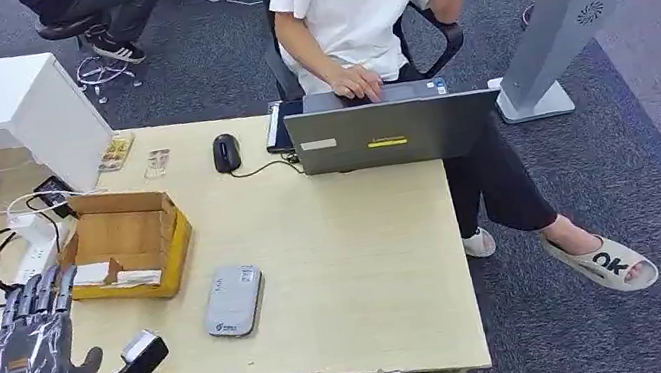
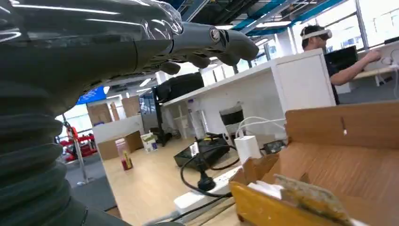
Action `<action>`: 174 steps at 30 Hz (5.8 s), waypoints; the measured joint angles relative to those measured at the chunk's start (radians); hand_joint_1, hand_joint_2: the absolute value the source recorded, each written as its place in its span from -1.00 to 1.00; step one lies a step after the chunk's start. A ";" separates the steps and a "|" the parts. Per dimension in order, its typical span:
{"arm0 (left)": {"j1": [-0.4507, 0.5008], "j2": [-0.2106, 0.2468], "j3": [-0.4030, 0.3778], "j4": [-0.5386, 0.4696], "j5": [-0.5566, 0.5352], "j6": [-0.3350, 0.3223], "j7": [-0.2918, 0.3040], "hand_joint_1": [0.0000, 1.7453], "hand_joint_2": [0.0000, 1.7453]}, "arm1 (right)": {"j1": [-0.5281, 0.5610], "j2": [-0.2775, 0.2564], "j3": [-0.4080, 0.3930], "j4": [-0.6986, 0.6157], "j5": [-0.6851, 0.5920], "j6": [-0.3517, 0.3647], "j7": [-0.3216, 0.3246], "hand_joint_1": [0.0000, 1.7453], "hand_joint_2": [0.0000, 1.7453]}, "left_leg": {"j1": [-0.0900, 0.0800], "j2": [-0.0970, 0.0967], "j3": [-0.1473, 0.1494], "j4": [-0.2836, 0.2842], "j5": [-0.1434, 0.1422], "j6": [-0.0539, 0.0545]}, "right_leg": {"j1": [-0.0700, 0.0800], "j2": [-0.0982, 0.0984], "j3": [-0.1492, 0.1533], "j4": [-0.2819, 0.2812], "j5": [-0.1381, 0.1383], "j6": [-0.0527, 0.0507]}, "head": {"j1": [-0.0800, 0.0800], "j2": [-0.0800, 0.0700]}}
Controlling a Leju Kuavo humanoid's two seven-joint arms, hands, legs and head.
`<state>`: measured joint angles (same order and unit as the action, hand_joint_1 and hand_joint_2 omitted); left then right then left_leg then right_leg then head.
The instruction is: Pass the card to the sensor for recognition and then transmit it.
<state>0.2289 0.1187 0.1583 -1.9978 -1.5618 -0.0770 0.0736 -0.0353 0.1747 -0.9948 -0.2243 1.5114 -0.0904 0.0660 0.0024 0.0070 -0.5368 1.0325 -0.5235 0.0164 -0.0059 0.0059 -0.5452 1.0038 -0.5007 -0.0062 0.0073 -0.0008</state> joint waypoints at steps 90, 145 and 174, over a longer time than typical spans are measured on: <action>-0.378 0.067 -0.079 0.577 -0.010 0.154 0.097 -0.94 1.00 | -0.011 -0.011 0.072 -0.006 0.056 0.034 -0.010 -1.00 1.00 | 0.000 0.000 0.001 0.000 0.001 -0.001 | 0.000 0.000 0.001 0.000 0.001 0.000 | 0.000 0.000; -0.439 0.044 -0.051 0.694 -0.009 0.189 0.021 -0.30 1.00 | -0.010 -0.019 0.102 -0.006 0.056 0.034 -0.031 -1.00 1.00 | 0.000 0.000 0.001 0.000 0.001 -0.001 | 0.000 0.000 0.000 0.000 0.001 0.000 | 0.000 0.000; -0.458 -0.020 -0.099 0.717 -0.010 0.178 -0.082 1.00 1.00 | -0.010 -0.020 0.105 -0.006 0.056 0.038 -0.029 -1.00 1.00 | 0.000 0.000 0.001 0.000 0.001 -0.001 | 0.000 0.000 0.000 0.000 0.001 0.000 | 0.000 0.000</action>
<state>-0.2289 0.0988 0.0591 -1.2810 -1.5713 0.1015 -0.0084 -0.0458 0.1545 -0.8896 -0.2304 1.5679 -0.0526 0.0374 0.0024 0.0067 -0.5362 1.0329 -0.5223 0.0158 -0.0059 0.0060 -0.5449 1.0040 -0.4996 -0.0066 0.0072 -0.0008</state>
